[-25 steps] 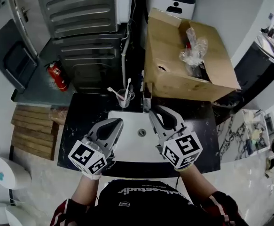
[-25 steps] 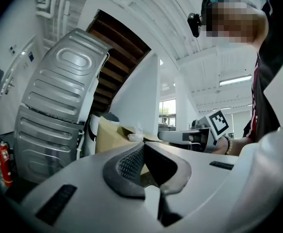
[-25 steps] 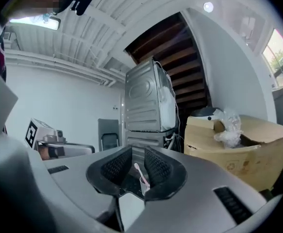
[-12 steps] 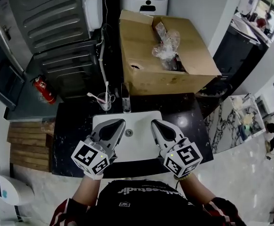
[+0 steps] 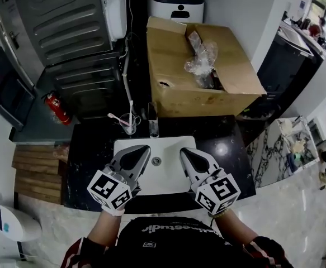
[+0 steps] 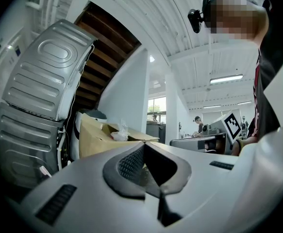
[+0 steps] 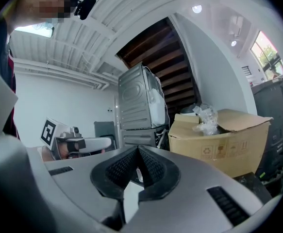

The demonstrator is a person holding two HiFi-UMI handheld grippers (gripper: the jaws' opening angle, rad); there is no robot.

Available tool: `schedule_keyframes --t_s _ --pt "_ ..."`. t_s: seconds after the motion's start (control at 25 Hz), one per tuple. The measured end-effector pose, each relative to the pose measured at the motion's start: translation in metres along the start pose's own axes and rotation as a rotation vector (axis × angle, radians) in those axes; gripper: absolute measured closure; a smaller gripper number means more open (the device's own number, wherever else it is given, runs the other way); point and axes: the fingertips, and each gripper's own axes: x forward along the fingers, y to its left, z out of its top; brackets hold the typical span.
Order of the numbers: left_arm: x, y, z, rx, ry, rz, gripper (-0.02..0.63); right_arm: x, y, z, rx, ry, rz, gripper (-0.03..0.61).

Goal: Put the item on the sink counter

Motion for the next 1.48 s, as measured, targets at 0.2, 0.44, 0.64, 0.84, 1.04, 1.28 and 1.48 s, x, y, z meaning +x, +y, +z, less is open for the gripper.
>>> schedule_keyframes --t_s 0.2,0.44,0.64,0.84,1.04,1.28,1.48 --pt "0.001 0.000 0.000 0.000 0.003 0.002 0.599 0.004 0.001 0.000 0.001 0.001 0.014 0.541" --pt "0.003 0.001 -0.001 0.005 0.007 -0.008 0.599 0.006 -0.002 -0.003 -0.003 0.010 0.015 0.541" --pt "0.005 0.000 -0.002 0.009 0.010 -0.014 0.600 0.006 -0.002 -0.004 -0.005 0.017 0.019 0.541" --pt "0.003 0.003 -0.001 -0.002 0.006 -0.001 0.598 0.007 -0.002 -0.003 -0.007 0.014 0.020 0.541" --pt "0.002 0.007 -0.003 -0.006 0.002 0.003 0.598 0.009 -0.001 -0.001 -0.019 0.013 0.020 0.541" --pt "0.001 0.010 -0.002 -0.019 -0.004 0.016 0.599 0.011 0.001 -0.003 -0.023 0.017 0.025 0.541" --pt "-0.002 0.012 0.002 -0.017 -0.010 0.014 0.598 0.014 0.004 -0.001 -0.022 0.018 0.032 0.541"
